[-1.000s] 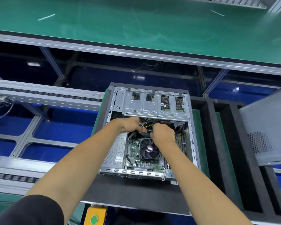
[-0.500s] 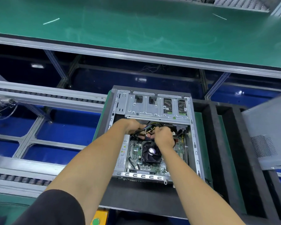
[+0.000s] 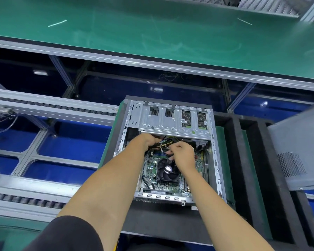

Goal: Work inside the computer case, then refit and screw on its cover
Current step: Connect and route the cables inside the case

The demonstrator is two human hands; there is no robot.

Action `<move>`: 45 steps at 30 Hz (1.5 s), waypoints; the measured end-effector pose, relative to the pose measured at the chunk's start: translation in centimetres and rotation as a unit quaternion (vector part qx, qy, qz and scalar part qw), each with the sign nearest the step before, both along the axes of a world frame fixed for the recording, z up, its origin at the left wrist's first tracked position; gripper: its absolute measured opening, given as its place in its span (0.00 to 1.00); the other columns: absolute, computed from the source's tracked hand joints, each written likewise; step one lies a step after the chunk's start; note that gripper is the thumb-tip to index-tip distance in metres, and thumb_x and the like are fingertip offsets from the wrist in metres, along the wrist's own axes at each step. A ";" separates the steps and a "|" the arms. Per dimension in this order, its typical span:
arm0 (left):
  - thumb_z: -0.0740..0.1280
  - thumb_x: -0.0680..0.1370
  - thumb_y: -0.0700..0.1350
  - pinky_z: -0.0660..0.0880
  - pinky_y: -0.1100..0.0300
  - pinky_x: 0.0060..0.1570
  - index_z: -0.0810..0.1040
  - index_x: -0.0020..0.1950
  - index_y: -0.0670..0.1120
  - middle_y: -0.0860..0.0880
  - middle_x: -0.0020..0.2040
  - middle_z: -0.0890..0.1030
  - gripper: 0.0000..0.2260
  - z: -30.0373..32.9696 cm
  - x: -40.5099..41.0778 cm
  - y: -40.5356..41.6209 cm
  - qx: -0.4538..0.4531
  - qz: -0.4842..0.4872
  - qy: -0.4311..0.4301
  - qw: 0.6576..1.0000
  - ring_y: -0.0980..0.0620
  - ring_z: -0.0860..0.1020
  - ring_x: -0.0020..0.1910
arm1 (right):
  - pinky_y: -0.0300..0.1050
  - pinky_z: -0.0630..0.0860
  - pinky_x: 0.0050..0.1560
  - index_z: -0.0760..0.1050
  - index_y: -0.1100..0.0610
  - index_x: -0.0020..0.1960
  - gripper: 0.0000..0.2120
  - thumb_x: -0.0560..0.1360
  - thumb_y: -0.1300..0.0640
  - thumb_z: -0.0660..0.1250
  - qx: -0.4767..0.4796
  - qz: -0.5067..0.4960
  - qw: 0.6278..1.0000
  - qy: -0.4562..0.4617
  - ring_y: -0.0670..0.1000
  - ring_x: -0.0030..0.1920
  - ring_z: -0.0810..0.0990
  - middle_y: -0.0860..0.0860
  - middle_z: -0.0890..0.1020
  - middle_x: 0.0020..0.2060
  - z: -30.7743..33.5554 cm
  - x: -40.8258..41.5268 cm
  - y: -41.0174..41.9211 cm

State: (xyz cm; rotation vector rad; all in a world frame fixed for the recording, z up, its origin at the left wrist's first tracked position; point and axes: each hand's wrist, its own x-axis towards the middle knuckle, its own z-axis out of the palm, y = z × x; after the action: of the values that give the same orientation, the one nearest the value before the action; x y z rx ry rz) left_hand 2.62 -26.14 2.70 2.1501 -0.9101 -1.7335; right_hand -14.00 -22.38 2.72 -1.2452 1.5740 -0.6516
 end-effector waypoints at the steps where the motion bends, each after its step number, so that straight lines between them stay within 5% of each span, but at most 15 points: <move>1: 0.70 0.80 0.55 0.68 0.50 0.70 0.70 0.73 0.33 0.38 0.73 0.73 0.31 0.0 0.1 0.1 -0.008 -0.003 -0.015 1.000 0.42 0.71 0.73 | 0.53 0.82 0.39 0.81 0.57 0.43 0.07 0.79 0.60 0.66 -0.019 -0.011 1.000 -0.011 0.49 0.28 0.82 0.48 0.86 0.33 -0.1 -0.1 0.5; 6: 0.67 0.78 0.63 0.73 0.54 0.56 0.69 0.74 0.36 0.40 0.74 0.73 0.37 0.6 0.3 0.5 -0.014 -0.064 -0.075 0.995 0.44 0.76 0.62 | 0.45 0.80 0.44 0.81 0.63 0.45 0.16 0.78 0.62 0.55 -0.060 -0.040 0.986 -0.147 0.58 0.38 0.85 0.55 0.87 0.38 -0.6 -0.3 1.3; 9: 0.65 0.81 0.60 0.71 0.52 0.64 0.69 0.75 0.37 0.41 0.75 0.71 0.32 0.8 0.0 0.4 -0.019 -0.074 -0.080 0.994 0.42 0.74 0.69 | 0.39 0.79 0.43 0.82 0.61 0.44 0.17 0.70 0.60 0.54 -0.070 -0.013 0.981 -0.179 0.56 0.39 0.86 0.56 0.88 0.39 -0.5 -0.3 1.2; 13: 0.60 0.84 0.59 0.66 0.47 0.73 0.66 0.78 0.39 0.40 0.78 0.67 0.30 1.7 -0.5 0.5 -0.022 -0.123 -0.110 0.986 0.41 0.68 0.75 | 0.42 0.79 0.41 0.84 0.57 0.43 0.20 0.75 0.70 0.54 -0.054 0.016 0.979 -0.197 0.53 0.42 0.87 0.56 0.88 0.41 -1.0 -0.8 1.0; 18: 0.57 0.86 0.57 0.66 0.50 0.72 0.70 0.76 0.41 0.41 0.76 0.70 0.26 2.1 -0.8 1.0 -0.060 -0.182 -0.147 0.970 0.42 0.70 0.73 | 0.58 0.82 0.44 0.82 0.46 0.43 0.11 0.79 0.56 0.64 -0.091 0.079 0.992 -0.032 0.53 0.44 0.86 0.43 0.87 0.40 -0.9 -0.7 1.1; 22: 0.58 0.86 0.52 0.72 0.55 0.50 0.81 0.60 0.42 0.41 0.54 0.81 0.17 1.9 -1.6 1.9 -0.118 -0.227 -0.212 0.943 0.44 0.77 0.49 | 0.50 0.79 0.39 0.82 0.45 0.39 0.06 0.73 0.47 0.68 -0.112 0.070 0.988 0.077 0.45 0.36 0.82 0.41 0.85 0.35 -0.4 -0.1 0.7; 24: 0.61 0.85 0.51 0.71 0.53 0.45 0.81 0.53 0.48 0.44 0.52 0.82 0.12 2.0 -2.1 3.0 -0.152 -0.221 -0.285 0.920 0.43 0.79 0.48 | 0.46 0.76 0.35 0.81 0.45 0.38 0.07 0.74 0.47 0.68 -0.128 0.065 0.981 0.127 0.44 0.31 0.79 0.41 0.83 0.31 -0.5 -0.1 0.3; 27: 0.63 0.84 0.52 0.71 0.55 0.41 0.83 0.57 0.51 0.47 0.51 0.84 0.10 1.8 -2.4 4.5 -0.223 -0.187 -0.361 0.886 0.43 0.82 0.50 | 0.43 0.70 0.37 0.79 0.45 0.36 0.09 0.75 0.48 0.68 -0.142 0.068 0.974 0.164 0.42 0.27 0.74 0.43 0.78 0.24 -0.9 -0.1 -0.2; 31: 0.72 0.78 0.54 0.75 0.59 0.35 0.87 0.47 0.55 0.55 0.40 0.85 0.05 2.2 -2.1 5.1 -0.300 -0.052 -0.304 0.903 0.54 0.81 0.40 | 0.53 0.75 0.53 0.77 0.46 0.35 0.14 0.72 0.40 0.61 -0.131 0.103 0.972 0.163 0.43 0.30 0.77 0.44 0.80 0.26 -1.2 0.2 -0.7; 36: 0.76 0.76 0.47 0.81 0.56 0.49 0.83 0.44 0.54 0.56 0.42 0.85 0.03 2.3 -1.3 4.9 -0.321 -0.027 -0.212 0.922 0.58 0.82 0.44 | 0.43 0.68 0.35 0.77 0.46 0.36 0.15 0.75 0.43 0.56 -0.123 0.176 0.969 0.125 0.40 0.33 0.79 0.36 0.82 0.32 -1.4 0.3 -1.4; 45: 0.71 0.80 0.41 0.79 0.59 0.51 0.83 0.53 0.45 0.53 0.43 0.83 0.03 2.3 -0.3 5.1 -0.350 -0.062 -0.139 0.924 0.57 0.82 0.45 | 0.45 0.66 0.37 0.75 0.49 0.37 0.16 0.81 0.55 0.57 -0.112 0.186 0.973 0.080 0.41 0.33 0.74 0.32 0.78 0.30 -1.7 0.5 -1.7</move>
State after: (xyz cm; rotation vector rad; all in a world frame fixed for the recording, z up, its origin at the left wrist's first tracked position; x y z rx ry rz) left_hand 2.36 -21.09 5.03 1.8749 -1.4885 -0.9199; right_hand -13.55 -24.11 1.05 -1.7460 1.3653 -0.5036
